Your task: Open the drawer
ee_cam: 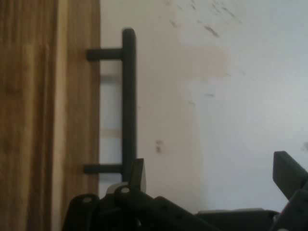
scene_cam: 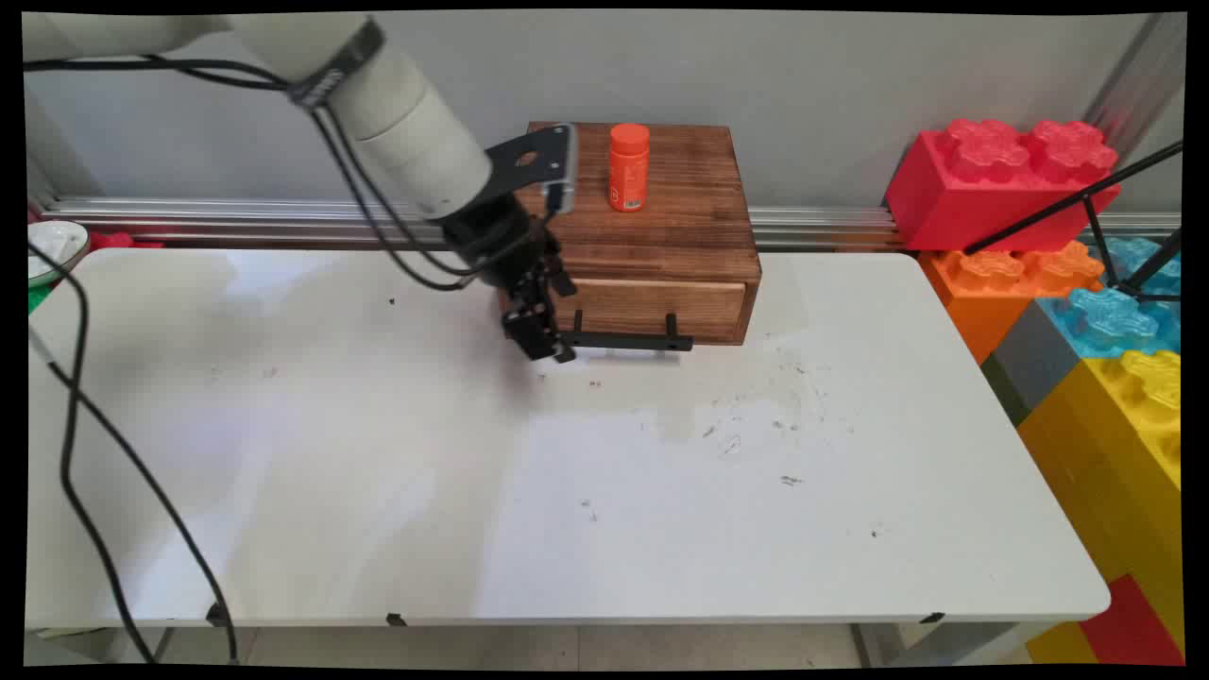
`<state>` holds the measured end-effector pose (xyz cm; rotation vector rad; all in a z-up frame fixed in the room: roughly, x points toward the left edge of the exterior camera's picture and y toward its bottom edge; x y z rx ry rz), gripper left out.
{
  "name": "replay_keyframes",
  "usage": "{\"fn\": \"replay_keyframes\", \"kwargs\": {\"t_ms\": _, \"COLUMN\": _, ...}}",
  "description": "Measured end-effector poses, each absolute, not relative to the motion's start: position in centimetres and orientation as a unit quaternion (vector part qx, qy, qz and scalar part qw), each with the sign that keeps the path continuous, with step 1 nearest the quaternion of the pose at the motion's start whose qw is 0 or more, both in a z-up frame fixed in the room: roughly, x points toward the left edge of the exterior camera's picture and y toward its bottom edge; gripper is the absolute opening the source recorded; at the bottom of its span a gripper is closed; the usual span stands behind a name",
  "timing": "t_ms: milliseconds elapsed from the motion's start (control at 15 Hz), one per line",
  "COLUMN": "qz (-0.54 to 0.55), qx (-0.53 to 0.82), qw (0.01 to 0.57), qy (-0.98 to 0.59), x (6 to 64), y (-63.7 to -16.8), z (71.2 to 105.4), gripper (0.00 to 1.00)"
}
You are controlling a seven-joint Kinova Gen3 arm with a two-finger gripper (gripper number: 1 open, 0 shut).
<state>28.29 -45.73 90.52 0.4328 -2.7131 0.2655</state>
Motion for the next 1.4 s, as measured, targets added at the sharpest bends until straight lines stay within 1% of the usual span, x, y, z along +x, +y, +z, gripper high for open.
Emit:
{"fn": "replay_keyframes", "kwargs": {"t_ms": 200, "qz": 0.104, "qx": 0.14, "qw": 0.18, "qy": -0.968, "x": 26.6, "y": -47.6, "z": 89.9, "gripper": 1.0}}
{"fn": "replay_keyframes", "kwargs": {"t_ms": 600, "qz": 0.111, "qx": 0.116, "qw": 0.154, "qy": -0.975, "x": 25.0, "y": -50.0, "z": 87.1, "gripper": 1.0}}
{"fn": "replay_keyframes", "kwargs": {"t_ms": 933, "qz": 0.111, "qx": 0.112, "qw": 0.141, "qy": -0.977, "x": 24.2, "y": -51.1, "z": 84.6, "gripper": 1.0}}
{"fn": "replay_keyframes", "kwargs": {"t_ms": 1400, "qz": 0.106, "qx": 0.116, "qw": 0.137, "qy": -0.978, "x": 23.4, "y": -51.4, "z": 82.2, "gripper": 1.0}}
